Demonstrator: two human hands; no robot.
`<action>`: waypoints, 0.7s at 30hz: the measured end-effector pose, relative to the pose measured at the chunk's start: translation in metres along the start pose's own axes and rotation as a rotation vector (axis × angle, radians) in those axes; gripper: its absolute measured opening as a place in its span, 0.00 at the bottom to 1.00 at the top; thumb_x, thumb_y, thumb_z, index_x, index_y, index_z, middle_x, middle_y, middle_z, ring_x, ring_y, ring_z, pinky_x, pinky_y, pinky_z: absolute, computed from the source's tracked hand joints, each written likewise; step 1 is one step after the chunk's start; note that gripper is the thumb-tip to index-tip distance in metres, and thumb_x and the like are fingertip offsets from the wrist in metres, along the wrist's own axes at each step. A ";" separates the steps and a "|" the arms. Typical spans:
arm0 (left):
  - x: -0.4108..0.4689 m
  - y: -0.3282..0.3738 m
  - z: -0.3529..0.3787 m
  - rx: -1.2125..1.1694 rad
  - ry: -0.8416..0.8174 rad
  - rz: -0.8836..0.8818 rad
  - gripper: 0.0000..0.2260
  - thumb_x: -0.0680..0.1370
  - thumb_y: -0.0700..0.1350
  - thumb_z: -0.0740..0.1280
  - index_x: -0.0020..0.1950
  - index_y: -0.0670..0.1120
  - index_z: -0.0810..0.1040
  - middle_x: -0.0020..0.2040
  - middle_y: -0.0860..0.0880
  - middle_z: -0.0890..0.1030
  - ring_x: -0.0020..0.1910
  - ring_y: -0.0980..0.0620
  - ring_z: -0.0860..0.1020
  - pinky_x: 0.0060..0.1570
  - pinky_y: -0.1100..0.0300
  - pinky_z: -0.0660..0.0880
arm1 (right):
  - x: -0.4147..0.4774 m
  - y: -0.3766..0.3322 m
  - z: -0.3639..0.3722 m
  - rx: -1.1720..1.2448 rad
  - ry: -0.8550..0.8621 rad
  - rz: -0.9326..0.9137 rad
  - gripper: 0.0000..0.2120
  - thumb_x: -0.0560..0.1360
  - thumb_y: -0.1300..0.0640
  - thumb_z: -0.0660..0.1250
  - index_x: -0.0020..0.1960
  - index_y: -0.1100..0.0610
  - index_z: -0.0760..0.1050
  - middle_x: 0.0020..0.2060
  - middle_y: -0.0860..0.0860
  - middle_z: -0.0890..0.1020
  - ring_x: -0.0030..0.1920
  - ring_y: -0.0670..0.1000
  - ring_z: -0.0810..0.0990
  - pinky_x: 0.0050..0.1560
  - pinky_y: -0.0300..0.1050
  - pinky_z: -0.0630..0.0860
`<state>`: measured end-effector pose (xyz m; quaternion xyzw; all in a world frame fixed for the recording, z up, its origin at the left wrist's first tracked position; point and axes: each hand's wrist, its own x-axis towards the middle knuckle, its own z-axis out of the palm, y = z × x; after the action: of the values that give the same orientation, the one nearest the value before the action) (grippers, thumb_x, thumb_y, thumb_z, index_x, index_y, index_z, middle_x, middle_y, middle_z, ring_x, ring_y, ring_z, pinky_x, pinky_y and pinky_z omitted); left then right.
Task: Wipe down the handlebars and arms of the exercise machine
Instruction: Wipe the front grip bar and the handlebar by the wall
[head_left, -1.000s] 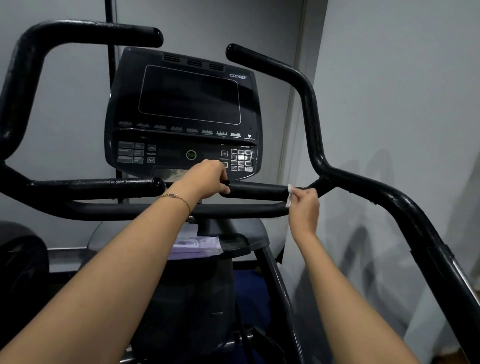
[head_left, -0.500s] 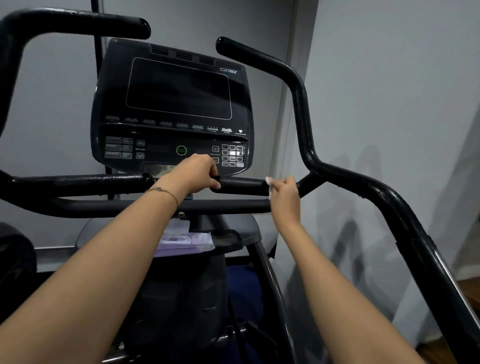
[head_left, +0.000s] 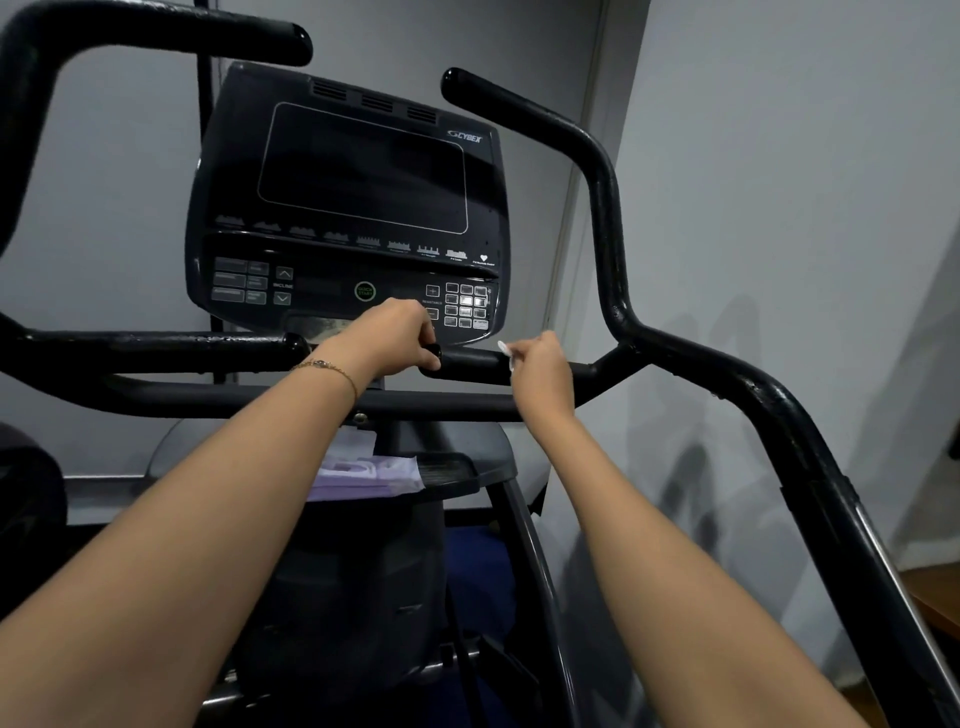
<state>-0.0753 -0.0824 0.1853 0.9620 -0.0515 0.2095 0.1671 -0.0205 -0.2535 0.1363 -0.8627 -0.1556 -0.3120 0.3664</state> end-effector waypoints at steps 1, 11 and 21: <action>0.000 0.001 0.000 -0.001 -0.002 0.000 0.10 0.72 0.45 0.73 0.51 0.43 0.81 0.49 0.45 0.81 0.48 0.48 0.78 0.46 0.59 0.74 | 0.000 -0.007 0.002 -0.005 -0.021 -0.028 0.12 0.78 0.66 0.58 0.58 0.64 0.76 0.48 0.54 0.72 0.47 0.54 0.76 0.47 0.41 0.70; 0.000 0.002 0.000 0.009 -0.006 -0.014 0.11 0.72 0.45 0.73 0.51 0.43 0.80 0.50 0.46 0.81 0.48 0.48 0.79 0.47 0.59 0.74 | 0.013 -0.014 -0.004 -0.310 -0.123 -0.164 0.13 0.77 0.67 0.58 0.56 0.60 0.79 0.46 0.53 0.71 0.48 0.57 0.76 0.43 0.44 0.68; 0.002 0.009 -0.004 0.120 -0.041 -0.009 0.11 0.71 0.46 0.73 0.50 0.43 0.80 0.49 0.45 0.81 0.47 0.47 0.79 0.48 0.53 0.77 | 0.027 -0.011 -0.024 -0.512 -0.178 -0.180 0.13 0.76 0.64 0.61 0.57 0.56 0.80 0.52 0.56 0.81 0.53 0.59 0.77 0.49 0.47 0.73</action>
<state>-0.0769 -0.0898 0.1927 0.9747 -0.0380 0.1915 0.1091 -0.0156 -0.2627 0.1723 -0.9340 -0.1791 -0.2952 0.0922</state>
